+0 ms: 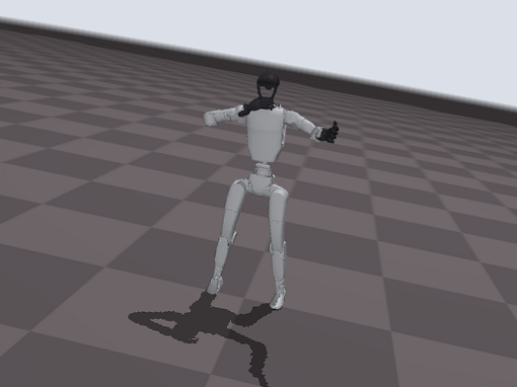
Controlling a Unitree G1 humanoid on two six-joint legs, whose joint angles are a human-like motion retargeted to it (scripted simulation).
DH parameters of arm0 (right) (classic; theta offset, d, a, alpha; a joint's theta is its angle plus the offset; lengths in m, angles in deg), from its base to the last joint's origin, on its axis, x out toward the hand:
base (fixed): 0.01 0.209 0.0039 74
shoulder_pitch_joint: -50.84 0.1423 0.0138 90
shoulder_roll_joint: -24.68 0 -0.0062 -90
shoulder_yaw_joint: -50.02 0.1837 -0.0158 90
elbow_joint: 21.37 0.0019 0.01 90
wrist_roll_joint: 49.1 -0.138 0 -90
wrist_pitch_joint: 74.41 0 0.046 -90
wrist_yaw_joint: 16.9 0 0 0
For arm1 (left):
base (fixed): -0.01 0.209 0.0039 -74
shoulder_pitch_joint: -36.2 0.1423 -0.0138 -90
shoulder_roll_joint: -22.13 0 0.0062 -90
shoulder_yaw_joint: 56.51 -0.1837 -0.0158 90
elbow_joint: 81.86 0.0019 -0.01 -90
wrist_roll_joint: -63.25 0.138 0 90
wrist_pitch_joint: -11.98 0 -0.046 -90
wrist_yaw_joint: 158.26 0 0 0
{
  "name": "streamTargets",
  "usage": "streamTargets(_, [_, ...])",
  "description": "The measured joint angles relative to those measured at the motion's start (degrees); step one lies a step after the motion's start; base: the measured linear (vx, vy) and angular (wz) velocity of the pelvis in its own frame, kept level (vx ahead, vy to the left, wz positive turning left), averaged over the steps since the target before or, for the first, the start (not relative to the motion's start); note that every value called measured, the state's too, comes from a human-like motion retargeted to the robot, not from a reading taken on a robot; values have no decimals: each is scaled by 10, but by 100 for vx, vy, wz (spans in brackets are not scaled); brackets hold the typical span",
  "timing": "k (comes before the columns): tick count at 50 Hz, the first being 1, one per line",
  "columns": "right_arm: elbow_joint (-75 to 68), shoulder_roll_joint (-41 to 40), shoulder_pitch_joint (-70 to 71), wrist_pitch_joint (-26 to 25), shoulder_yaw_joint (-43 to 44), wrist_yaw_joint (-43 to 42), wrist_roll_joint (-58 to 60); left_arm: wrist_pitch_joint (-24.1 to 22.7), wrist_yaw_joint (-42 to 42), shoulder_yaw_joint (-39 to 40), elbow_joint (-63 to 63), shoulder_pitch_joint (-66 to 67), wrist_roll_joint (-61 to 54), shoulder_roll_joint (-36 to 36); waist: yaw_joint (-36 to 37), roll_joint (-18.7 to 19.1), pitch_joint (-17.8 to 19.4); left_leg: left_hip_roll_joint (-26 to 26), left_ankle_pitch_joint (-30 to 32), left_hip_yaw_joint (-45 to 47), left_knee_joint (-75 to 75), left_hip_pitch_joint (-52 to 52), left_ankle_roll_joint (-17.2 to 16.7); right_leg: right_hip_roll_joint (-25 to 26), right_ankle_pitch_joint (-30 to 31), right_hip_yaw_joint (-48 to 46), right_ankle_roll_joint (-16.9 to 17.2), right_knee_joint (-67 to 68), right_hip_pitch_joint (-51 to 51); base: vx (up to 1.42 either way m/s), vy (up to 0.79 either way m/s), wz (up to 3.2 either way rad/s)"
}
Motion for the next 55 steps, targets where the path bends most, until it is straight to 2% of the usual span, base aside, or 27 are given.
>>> streamTargets(2, [-42,22,-8,-1,21,-11,11,11,-39,-14,-36,19,33,16,-1,2,1,2,-1,0,0,1,-2,2,0,-1,0,0,1,0,0,0])
streamTargets(3, [-73,35,-23,2,37,-32,19,-4,-43,-16,-77,27,10,14,-1,2,2,4,-1,0,0,1,-3,4,1,-1,0,0,1,0,0,0])
streamTargets(5, [-152,72,-58,5,79,-32,25,5,-124,-33,-177,53,65,45,3,2,1,9,-3,0,1,1,-9,10,1,-1,0,1,1,0,0,0])
streamTargets(8, [-294,93,-123,6,133,-82,8,-27,-174,-70,-376,68,1,55,8,-3,0,16,-4,2,-2,1,-15,17,3,0,0,0,-1,0,0,0])
streamTargets(10, [-393,95,-151,-2,158,-107,-24,-36,-230,-113,-502,55,-1,67,11,-6,-2,22,-5,3,-3,1,-21,23,5,0,0,0,-2,0,0,0])
streamTargets(12, [-510,107,-149,-36,169,-68,13,-35,-292,-167,-613,15,28,77,14,-11,-5,25,-6,3,-4,0,-23,26,7,0,0,-1,-4,0,0,0])
streamTargets(14, [-594,95,-154,-42,173,-149,-27,-44,-307,-211,-704,-31,53,74,16,-14,-7,27,-6,4,-6,1,-27,29,8,0,0,-2,-3,0,0,0])
streamTargets(16, [-662,104,-152,-64,177,-160,6,-53,-320,-221,-759,-72,130,74,20,-18,-10,29,-7,4,-6,0,-30,30,9,-1,0,-3,-3,0,0,0])
streamTargets(20, [-663,122,-176,-62,200,-136,23,-60,-290,-175,-734,-80,248,93,29,-22,-11,29,-7,1,-4,-2,-32,30,8,-3,0,-3,-2,0,0,0])
streamTargets(23, [-548,151,-209,-44,223,-27,50,-60,-282,-112,-613,-15,256,119,30,-19,-12,27,-7,-3,-1,-5,-29,28,6,-7,0,-2,-2,0,0,0])
streamTargets(25, [-436,147,-225,-6,227,-25,-21,-60,-253,-77,-512,28,245,125,27,-15,-13,27,-7,-6,0,-6,-29,27,5,-10,0,-2,-1,0,0,0])
streamTargets(27, [-326,148,-210,9,208,2,-41,-51,-222,-57,-399,57,234,119,24,-11,-14,24,-7,-8,2,-8,-26,25,3,-12,0,-2,0,0,0,0])
streamTargets(30, [-165,128,-149,24,142,17,-64,-30,-159,-44,-226,77,180,89,18,-5,-13,17,-4,-10,3,-9,-19,18,1,-13,0,-3,0,0,0,0])
streamTargets(33, [-36,80,-81,24,66,41,-102,4,-106,-25,-79,92,62,48,9,2,-12,7,0,-12,1,-9,-9,7,0,-14,0,-3,0,0,0,0])
streamTargets(35, [15,49,-62,25,37,47,-126,7,-48,-2,-19,97,-43,15,3,6,-10,1,4,-12,-2,-9,-2,1,-1,-14,0,-2,-1,0,0,0])
streamTargets(37, [19,44,-73,30,48,42,-122,2,-28,16,-6,109,-58,8,1,9,-11,0,5,-12,-3,-9,1,-1,-1,-13,0,-3,-1,0,0,0])
streamTargets(39, [-21,60,-100,33,86,21,-91,1,-49,25,-39,126,-39,17,1,11,-11,2,4,-11,-3,-8,0,1,-1,-13,0,-4,-1,0,0,0])
streamTargets(41, [-101,89,-135,30,140,-1,-46,8,-108,25,-111,145,-4,39,6,10,-14,5,1,-10,-3,-7,-5,5,-1,-13,0,-3,0,0,0,0])
streamTargets(44, [-268,117,-182,21,200,-62,6,-27,-143,2,-275,140,-59,54,17,2,-17,10,-1,-8,-6,-3,-9,10,-2,-12,0,-1,0,0,0,0])
streamTargets(48, [-535,120,-186,-14,220,-118,5,-44,-246,-85,-502,51,-27,89,32,-11,-23,18,-6,-5,-8,1,-19,18,-1,-12,0,0,2,0,0,0])
streamTargets(51, [-715,101,-160,-56,217,-163,-42,-47,-304,-178,-660,-55,-28,74,39,-19,-26,20,-8,-5,-10,4,-23,20,-1,-12,0,1,3,0,0,0])
streamTargets(55, [-798,88,-153,-57,229,-178,-100,-37,-356,-259,-781,-142,-32,53,45,-22,-27,24,-10,-4,-10,6,-28,24,0,-11,0,1,4,0,0,0])
